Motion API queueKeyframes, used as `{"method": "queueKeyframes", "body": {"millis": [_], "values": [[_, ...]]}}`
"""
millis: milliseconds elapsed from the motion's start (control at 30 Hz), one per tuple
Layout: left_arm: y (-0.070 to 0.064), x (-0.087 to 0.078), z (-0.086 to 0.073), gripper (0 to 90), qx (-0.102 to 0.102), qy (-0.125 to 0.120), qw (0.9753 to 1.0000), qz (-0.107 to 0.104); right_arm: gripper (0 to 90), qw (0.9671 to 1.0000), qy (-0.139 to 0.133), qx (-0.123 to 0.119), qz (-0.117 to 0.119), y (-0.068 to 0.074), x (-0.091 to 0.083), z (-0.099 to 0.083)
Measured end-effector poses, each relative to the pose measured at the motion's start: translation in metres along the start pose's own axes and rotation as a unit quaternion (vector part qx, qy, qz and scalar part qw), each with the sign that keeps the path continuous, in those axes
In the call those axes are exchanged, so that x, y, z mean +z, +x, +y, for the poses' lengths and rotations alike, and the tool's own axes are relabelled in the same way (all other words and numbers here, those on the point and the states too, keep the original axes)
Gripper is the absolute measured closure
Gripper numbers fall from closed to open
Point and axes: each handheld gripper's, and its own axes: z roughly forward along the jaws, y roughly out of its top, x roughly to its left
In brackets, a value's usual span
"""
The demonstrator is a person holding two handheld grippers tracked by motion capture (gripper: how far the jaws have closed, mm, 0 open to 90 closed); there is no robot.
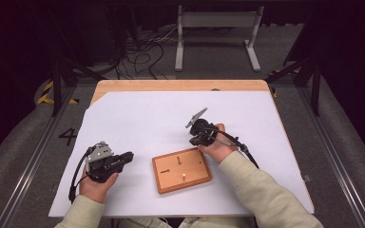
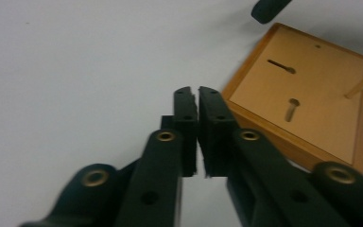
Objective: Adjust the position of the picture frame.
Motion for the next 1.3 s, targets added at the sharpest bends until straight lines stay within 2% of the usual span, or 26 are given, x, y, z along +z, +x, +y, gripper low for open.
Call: {"method": "queueKeyframes", "body": {"millis": [67, 167, 267, 333, 367, 433, 500, 667, 800, 833, 867, 900, 933, 1067, 1100, 1133, 1167, 1200, 1300], "values": [[-0.005, 0.003, 0.002, 90.0, 0.014, 0.006, 0.9995, -0.028, 90.0, 0.9998, -0.019, 0.006, 0.005, 0.001, -0.011, -0.007], [-0.015, 0.005, 0.006, 90.0, 0.029, 0.010, 0.9979, -0.056, 90.0, 0.9991, -0.042, 0.012, 0.005, 0.001, -0.023, -0.017], [-0.026, 0.009, 0.008, 90.0, 0.050, 0.018, 0.9951, -0.083, 90.0, 0.9972, -0.068, 0.029, 0.012, -0.001, -0.031, -0.029], [-0.033, 0.013, 0.009, 90.0, 0.065, 0.029, 0.9918, -0.106, 90.0, 0.9970, -0.071, 0.027, 0.018, -0.003, -0.034, -0.034], [-0.033, 0.013, 0.009, 90.0, 0.065, 0.029, 0.9918, -0.106, 90.0, 0.9970, -0.071, 0.027, 0.018, -0.003, -0.034, -0.034], [-0.037, 0.015, 0.010, 90.0, 0.073, 0.034, 0.9887, -0.127, 90.0, 0.9954, -0.085, 0.037, 0.024, -0.006, -0.041, -0.039], [-0.041, 0.017, 0.011, 90.0, 0.083, 0.045, 0.9842, -0.150, 90.0, 0.9946, -0.093, 0.040, 0.023, -0.009, -0.048, -0.043], [-0.054, 0.023, 0.012, 90.0, 0.110, 0.075, 0.9740, -0.183, 90.0, 0.9936, -0.100, 0.048, 0.023, -0.014, -0.054, -0.047], [-0.062, 0.029, 0.012, 90.0, 0.130, 0.099, 0.9634, -0.213, 90.0, 0.9932, -0.102, 0.049, 0.027, -0.015, -0.054, -0.048], [-0.064, 0.030, 0.012, 90.0, 0.132, 0.104, 0.9617, -0.217, 90.0, 0.9931, -0.102, 0.049, 0.028, -0.015, -0.054, -0.048], [-0.064, 0.030, 0.012, 90.0, 0.132, 0.104, 0.9617, -0.217, 90.0, 0.9931, -0.102, 0.049, 0.028, -0.015, -0.054, -0.048], [-0.066, 0.032, 0.012, 90.0, 0.136, 0.111, 0.9592, -0.221, 90.0, 0.9931, -0.102, 0.049, 0.028, -0.015, -0.054, -0.048], [-0.069, 0.035, 0.011, 90.0, 0.142, 0.121, 0.9555, -0.229, 90.0, 0.9932, -0.102, 0.049, 0.028, -0.015, -0.054, -0.048], [-0.074, 0.044, 0.008, 90.0, 0.153, 0.154, 0.9463, -0.239, 90.0, 0.9933, -0.102, 0.048, 0.025, -0.015, -0.054, -0.048], [-0.074, 0.044, 0.008, 90.0, 0.153, 0.154, 0.9463, -0.239, 90.0, 0.9933, -0.102, 0.048, 0.025, -0.015, -0.054, -0.048], [-0.074, 0.049, 0.006, 90.0, 0.150, 0.170, 0.9429, -0.244, 90.0, 0.9932, -0.103, 0.049, 0.025, -0.015, -0.054, -0.048], [-0.074, 0.049, 0.006, 90.0, 0.150, 0.170, 0.9429, -0.244, 90.0, 0.9932, -0.103, 0.049, 0.025, -0.015, -0.054, -0.048], [-0.072, 0.053, 0.003, 90.0, 0.152, 0.183, 0.9400, -0.244, 90.0, 0.9931, -0.103, 0.049, 0.027, -0.015, -0.054, -0.048], [-0.069, 0.056, 0.001, 90.0, 0.151, 0.197, 0.9394, -0.236, 90.0, 0.9932, -0.102, 0.048, 0.028, -0.015, -0.054, -0.048]]}}
